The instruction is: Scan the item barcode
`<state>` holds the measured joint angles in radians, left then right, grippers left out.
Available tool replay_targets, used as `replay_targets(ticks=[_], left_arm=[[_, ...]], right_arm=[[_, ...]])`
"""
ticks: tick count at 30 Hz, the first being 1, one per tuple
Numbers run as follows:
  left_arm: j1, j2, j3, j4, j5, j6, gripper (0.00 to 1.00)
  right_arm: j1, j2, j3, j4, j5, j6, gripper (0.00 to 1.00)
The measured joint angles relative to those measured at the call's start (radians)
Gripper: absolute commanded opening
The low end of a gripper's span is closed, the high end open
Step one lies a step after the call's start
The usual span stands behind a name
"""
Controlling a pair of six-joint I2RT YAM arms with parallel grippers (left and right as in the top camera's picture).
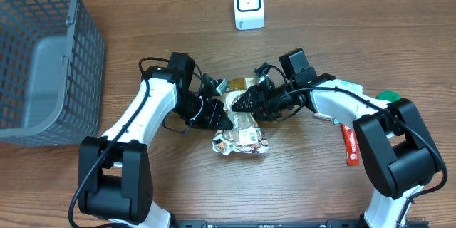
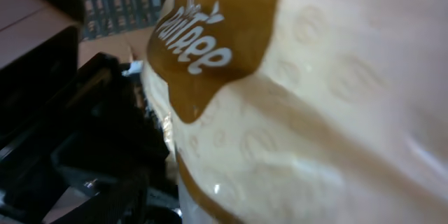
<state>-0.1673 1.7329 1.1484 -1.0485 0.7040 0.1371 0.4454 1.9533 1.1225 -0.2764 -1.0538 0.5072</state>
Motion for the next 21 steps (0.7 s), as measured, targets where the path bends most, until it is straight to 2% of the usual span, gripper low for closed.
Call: replay_targets(ticks=[12,18,21], left_arm=[[0.014,0.000,0.002,-0.047,0.058,0.088,0.04],[0.030,0.000,0.002,-0.047,0.090,0.107,0.04],[0.030,0.000,0.002,-0.025,0.084,0.106,0.08]], right_arm=[[-0.078,0.000,-0.001,0.104,0.101,-0.010,0.76],[-0.136,0.000,-0.001,0.048,0.154,-0.010,0.74],[-0.141,0.000,-0.001,-0.013,0.183,-0.011,0.73]])
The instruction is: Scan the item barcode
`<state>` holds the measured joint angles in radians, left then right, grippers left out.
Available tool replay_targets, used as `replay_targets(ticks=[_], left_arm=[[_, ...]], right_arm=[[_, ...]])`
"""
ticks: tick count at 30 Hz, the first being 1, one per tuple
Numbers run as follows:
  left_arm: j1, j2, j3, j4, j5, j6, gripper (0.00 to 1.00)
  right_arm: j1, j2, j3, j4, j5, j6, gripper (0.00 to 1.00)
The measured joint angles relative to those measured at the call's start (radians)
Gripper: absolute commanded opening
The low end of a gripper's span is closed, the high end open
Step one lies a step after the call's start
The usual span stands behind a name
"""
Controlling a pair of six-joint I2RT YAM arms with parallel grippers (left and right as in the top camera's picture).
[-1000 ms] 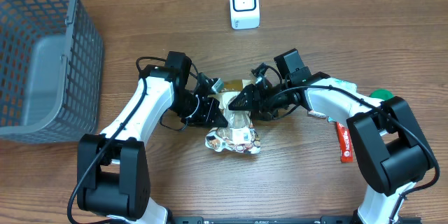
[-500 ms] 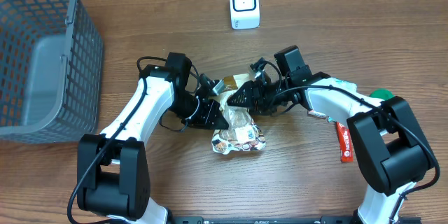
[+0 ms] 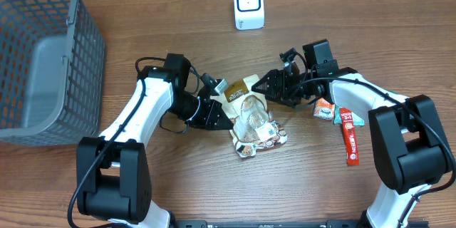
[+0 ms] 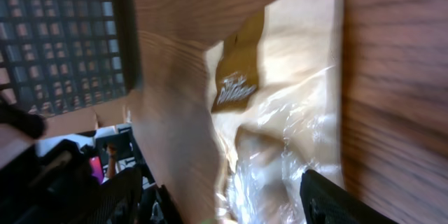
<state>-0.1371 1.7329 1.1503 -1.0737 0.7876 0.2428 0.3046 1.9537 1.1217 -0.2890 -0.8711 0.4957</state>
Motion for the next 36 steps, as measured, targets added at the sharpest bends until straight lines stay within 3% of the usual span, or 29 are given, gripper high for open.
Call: replay_targets(ticks=[2,8,12,24,36], left_arm=[[0.000,0.000,0.001,0.025,-0.020,-0.018,0.12],[0.000,0.000,0.001,0.045,-0.155,-0.172,0.58],[0.000,0.000,-0.006,0.035,-0.224,-0.238,0.69],[0.000,0.000,-0.148,0.093,-0.307,-0.298,0.70],[0.000,-0.001,-0.241,0.288,-0.309,-0.359,0.62]], right_arm=[[0.005,0.000,0.000,-0.056,0.037,0.001,0.72],[0.050,0.000,-0.001,-0.240,0.174,0.001,0.66],[0.105,-0.002,0.001,-0.307,0.206,0.026,0.66],[0.308,-0.010,0.004,-0.221,0.288,0.422,0.67],[0.340,-0.010,0.004,-0.200,0.320,0.515,0.66]])
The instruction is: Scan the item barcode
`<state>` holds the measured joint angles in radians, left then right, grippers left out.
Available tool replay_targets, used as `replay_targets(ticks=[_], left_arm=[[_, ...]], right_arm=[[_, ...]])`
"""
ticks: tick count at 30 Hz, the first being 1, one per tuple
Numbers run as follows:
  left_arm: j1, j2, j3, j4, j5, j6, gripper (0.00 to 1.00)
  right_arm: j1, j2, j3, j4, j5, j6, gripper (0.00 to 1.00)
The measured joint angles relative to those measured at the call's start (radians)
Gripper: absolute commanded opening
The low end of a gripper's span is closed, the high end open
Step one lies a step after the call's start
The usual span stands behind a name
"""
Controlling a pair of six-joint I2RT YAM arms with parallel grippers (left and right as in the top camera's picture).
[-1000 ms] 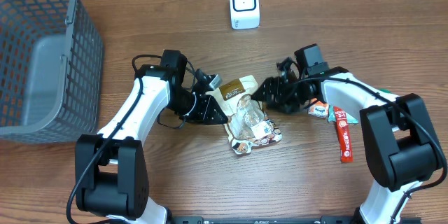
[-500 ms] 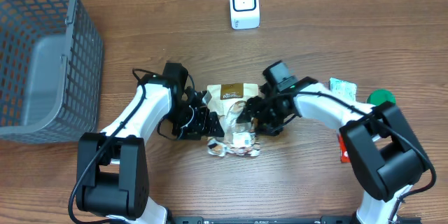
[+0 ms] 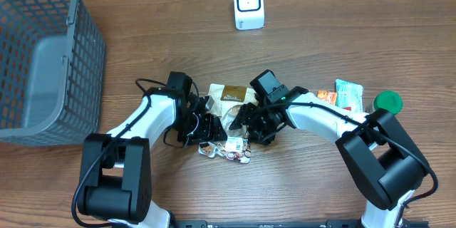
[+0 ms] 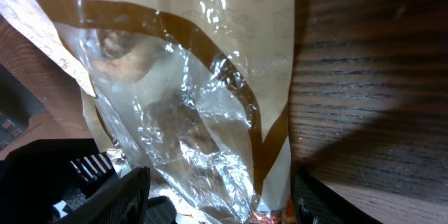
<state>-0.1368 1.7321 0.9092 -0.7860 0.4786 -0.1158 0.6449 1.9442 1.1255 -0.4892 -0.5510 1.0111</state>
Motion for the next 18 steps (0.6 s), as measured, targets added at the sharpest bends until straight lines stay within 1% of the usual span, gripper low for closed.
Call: replay_targets(ticks=[4,7,9,11,13,18], left_arm=[[0.000,-0.023,-0.041,0.080,0.019,-0.050,0.52],[0.000,-0.027,-0.057,0.111,0.027,-0.076,0.42],[0.001,-0.026,-0.064,0.122,0.034,-0.084,0.38],[0.001,-0.026,-0.069,0.125,0.044,-0.092,0.33],[0.001,-0.024,-0.073,0.125,0.058,-0.094,0.24],[0.000,-0.023,-0.073,0.133,0.072,-0.095,0.21]], right_arm=[[0.000,0.000,0.000,0.000,0.001,0.003,0.66],[0.000,0.000,0.000,0.000,0.001,0.002,0.67],[0.000,0.000,0.000,0.000,0.000,-0.008,0.74],[0.000,-0.002,0.002,-0.002,-0.002,-0.023,0.77],[0.000,-0.004,0.005,-0.011,0.002,-0.037,0.79],[-0.003,-0.009,0.007,-0.028,0.002,-0.074,0.81]])
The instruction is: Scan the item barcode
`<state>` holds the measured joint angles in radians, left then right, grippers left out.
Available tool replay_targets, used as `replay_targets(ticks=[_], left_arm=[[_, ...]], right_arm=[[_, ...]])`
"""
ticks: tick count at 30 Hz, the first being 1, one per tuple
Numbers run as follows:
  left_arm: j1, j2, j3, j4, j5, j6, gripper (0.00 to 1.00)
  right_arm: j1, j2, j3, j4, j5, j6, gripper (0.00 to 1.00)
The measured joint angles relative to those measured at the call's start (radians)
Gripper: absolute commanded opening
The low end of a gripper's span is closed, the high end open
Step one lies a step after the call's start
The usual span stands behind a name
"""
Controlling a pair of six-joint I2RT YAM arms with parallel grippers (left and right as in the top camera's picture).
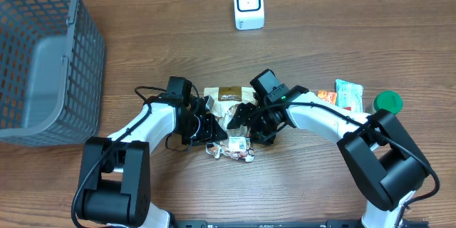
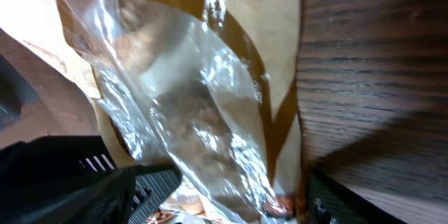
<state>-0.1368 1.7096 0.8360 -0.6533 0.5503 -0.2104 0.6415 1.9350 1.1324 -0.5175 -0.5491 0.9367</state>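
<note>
The snack bag (image 1: 229, 107), cream and brown with a clear window, lies crumpled at mid-table. It fills the right wrist view as the snack bag (image 2: 203, 91). My left gripper (image 1: 208, 130) is at the bag's lower left edge and appears shut on it. My right gripper (image 1: 249, 122) is over the bag's right side. In its wrist view the right gripper (image 2: 234, 196) is open, one of its fingers (image 2: 143, 182) on each side of the film. The white scanner (image 1: 249, 5) stands at the far edge.
A grey mesh basket (image 1: 43, 57) fills the far left. Small packets (image 1: 345, 94) and a green lid (image 1: 388, 102) lie to the right of the right arm. The two arms meet at the bag.
Hardly anything has changed. The bag sits a touch further right and more crumpled at its near end. The right gripper's open fingers still straddle the bag, slightly lower on it.
Both grippers first met at the bag, with the right wrist camera pressed close to it. Then the right gripper was back to the right, with the bag at the left gripper. Later the right gripper stood open over the bag, and it still does.
</note>
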Motion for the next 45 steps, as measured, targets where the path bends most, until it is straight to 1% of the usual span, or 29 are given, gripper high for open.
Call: replay_targets(ticks=[3,6,11,16,23,28,31,35,38,39,41,43,44,45], left_arm=[[0.000,0.000,0.000,0.002,0.002,0.000,0.20],[0.004,0.001,0.000,-0.002,0.004,0.006,0.19],[0.031,0.008,0.016,-0.060,-0.002,0.048,0.18],[0.045,0.021,0.094,-0.188,-0.027,0.130,0.18],[0.046,0.021,0.231,-0.336,-0.010,0.248,0.18],[0.046,0.021,0.325,-0.447,0.072,0.349,0.18],[0.046,0.021,0.368,-0.484,0.118,0.397,0.19],[0.046,0.021,0.397,-0.488,0.155,0.430,0.19],[0.046,0.022,0.397,-0.489,0.164,0.441,0.25],[0.046,0.022,0.397,-0.489,0.163,0.446,0.32],[0.046,0.022,0.397,-0.487,0.151,0.451,0.41],[0.045,0.022,0.397,-0.474,0.117,0.436,0.52],[0.045,0.022,0.397,-0.460,0.100,0.422,0.58],[0.045,0.023,0.397,-0.442,0.081,0.406,0.61]], right_arm=[[-0.013,-0.011,0.000,-0.025,0.010,-0.035,0.86],[-0.043,-0.032,0.000,-0.042,0.034,-0.095,1.00],[-0.100,-0.087,0.000,-0.043,0.059,-0.234,1.00],[-0.175,-0.117,0.000,-0.045,-0.001,-0.359,1.00],[-0.283,-0.117,-0.001,-0.064,-0.110,-0.436,1.00],[-0.292,-0.117,-0.001,-0.070,-0.168,-0.489,1.00],[-0.293,-0.117,-0.001,-0.071,-0.189,-0.505,1.00],[-0.304,-0.117,-0.001,-0.081,-0.225,-0.518,1.00],[-0.328,-0.117,-0.001,-0.100,-0.246,-0.532,1.00],[-0.338,-0.117,-0.001,-0.109,-0.248,-0.538,1.00],[-0.352,-0.117,-0.002,-0.126,-0.254,-0.553,1.00],[-0.359,-0.117,-0.002,-0.148,-0.256,-0.567,1.00],[-0.358,-0.117,-0.002,-0.158,-0.256,-0.571,1.00],[-0.356,-0.117,-0.002,-0.168,-0.254,-0.575,0.97]])
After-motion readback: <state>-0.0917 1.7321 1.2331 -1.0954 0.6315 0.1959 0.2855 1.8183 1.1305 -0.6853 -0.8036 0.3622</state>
